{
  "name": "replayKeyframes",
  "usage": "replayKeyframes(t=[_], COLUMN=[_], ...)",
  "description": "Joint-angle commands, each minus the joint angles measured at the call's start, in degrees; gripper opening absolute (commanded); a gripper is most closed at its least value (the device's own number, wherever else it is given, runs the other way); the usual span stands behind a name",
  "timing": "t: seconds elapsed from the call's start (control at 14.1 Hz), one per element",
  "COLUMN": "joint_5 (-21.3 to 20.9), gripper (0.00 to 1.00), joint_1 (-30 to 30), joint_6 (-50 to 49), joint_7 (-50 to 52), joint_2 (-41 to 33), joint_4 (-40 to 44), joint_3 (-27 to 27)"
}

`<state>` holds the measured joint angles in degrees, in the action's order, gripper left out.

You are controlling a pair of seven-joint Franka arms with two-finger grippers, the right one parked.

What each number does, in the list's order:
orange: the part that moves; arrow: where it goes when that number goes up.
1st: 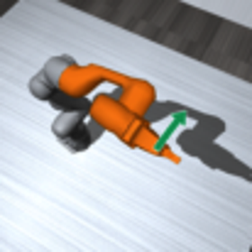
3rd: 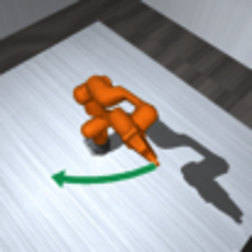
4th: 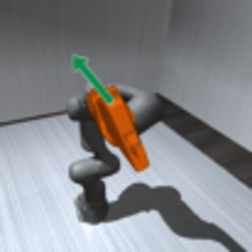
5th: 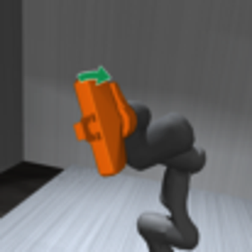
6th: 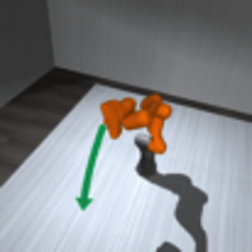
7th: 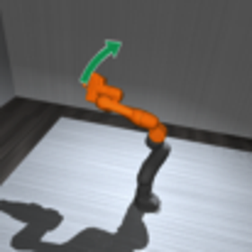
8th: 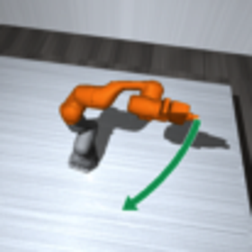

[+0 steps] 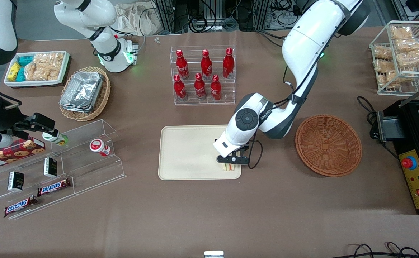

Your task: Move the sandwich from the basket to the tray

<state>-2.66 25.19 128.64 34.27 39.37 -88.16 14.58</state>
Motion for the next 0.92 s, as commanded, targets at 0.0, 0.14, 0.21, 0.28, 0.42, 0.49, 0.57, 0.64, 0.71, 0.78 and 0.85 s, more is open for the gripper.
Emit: replayKeyframes(t=[0.0, 0.14, 0.21, 0.28, 0.42, 0.49, 0.57, 0.64, 0.71, 0.78, 0.85], joint_5=[0.9, 1.0, 1.1, 1.3, 1.1, 0.8, 0.8, 0.8, 0.8, 1.1, 0.4], gripper=[0.99, 0.99, 0.99, 0.99, 0.99, 0.99, 0.99, 0.99, 1.00, 1.00, 1.00], joint_1=[-2.5, -5.3, -7.8, -10.1, -13.8, -16.3, -19.5, -22.4, -25.1, -27.5, -28.8], joint_6=[-12.2, -19.2, -22.1, -24.8, -29.0, -30.5, -32.1, -33.5, -34.3, -34.9, -35.5], joint_7=[-0.9, -5.9, -8.3, -10.3, -15.4, -18.4, -22.5, -27.0, -30.0, -30.3, -30.2], joint_2=[-8.3, -13.7, -15.9, -18.1, -22.2, -24.1, -25.9, -27.7, -29.7, -31.3, -32.1], joint_4=[-0.2, -0.3, -0.3, -0.3, -0.2, -0.1, 0.3, 0.4, 0.7, 0.8, 1.3], joint_3=[-0.4, -0.5, -0.5, -0.5, -0.8, -1.0, -0.9, -0.9, -1.0, -1.0, -1.0])
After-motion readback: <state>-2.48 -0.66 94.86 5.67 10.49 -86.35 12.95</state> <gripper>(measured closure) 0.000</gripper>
